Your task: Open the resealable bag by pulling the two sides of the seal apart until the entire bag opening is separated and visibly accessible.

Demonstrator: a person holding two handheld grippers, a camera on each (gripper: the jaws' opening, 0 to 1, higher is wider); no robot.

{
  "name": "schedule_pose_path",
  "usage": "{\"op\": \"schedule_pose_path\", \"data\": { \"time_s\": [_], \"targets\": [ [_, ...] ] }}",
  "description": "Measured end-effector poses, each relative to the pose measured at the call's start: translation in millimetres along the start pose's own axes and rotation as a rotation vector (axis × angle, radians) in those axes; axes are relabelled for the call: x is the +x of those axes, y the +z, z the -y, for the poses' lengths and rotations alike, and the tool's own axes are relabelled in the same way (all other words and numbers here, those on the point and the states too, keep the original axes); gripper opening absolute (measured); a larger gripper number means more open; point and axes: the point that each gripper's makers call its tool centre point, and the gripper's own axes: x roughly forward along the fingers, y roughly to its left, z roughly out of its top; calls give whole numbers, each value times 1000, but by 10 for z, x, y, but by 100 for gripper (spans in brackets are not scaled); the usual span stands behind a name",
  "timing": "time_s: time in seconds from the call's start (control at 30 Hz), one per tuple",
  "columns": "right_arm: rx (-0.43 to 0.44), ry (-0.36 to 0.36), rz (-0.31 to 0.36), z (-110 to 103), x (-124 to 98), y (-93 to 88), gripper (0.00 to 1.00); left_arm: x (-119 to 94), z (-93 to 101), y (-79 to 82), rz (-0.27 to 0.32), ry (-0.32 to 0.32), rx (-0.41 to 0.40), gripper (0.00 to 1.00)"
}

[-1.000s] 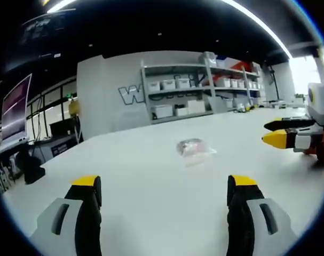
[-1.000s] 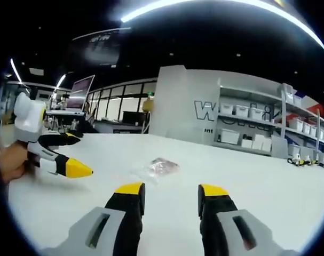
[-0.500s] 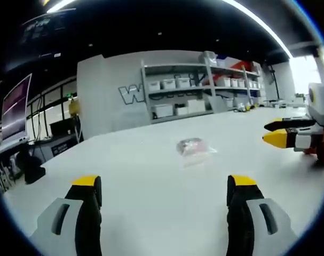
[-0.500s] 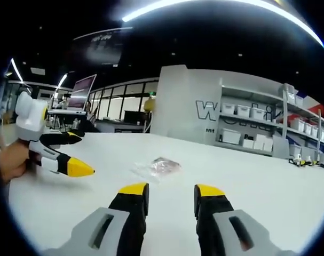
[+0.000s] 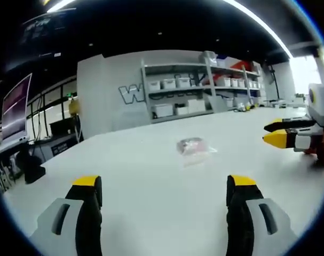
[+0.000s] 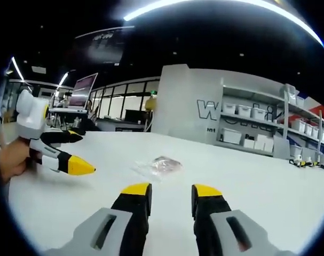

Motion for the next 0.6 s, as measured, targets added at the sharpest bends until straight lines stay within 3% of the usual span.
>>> {"op": "schedule_pose_path", "data": {
  "time_s": [0.6],
  "targets": [
    [-31, 15, -16, -44, 17, -32, 23, -6, -5, 8, 4, -4, -6, 95]
  ]
}}
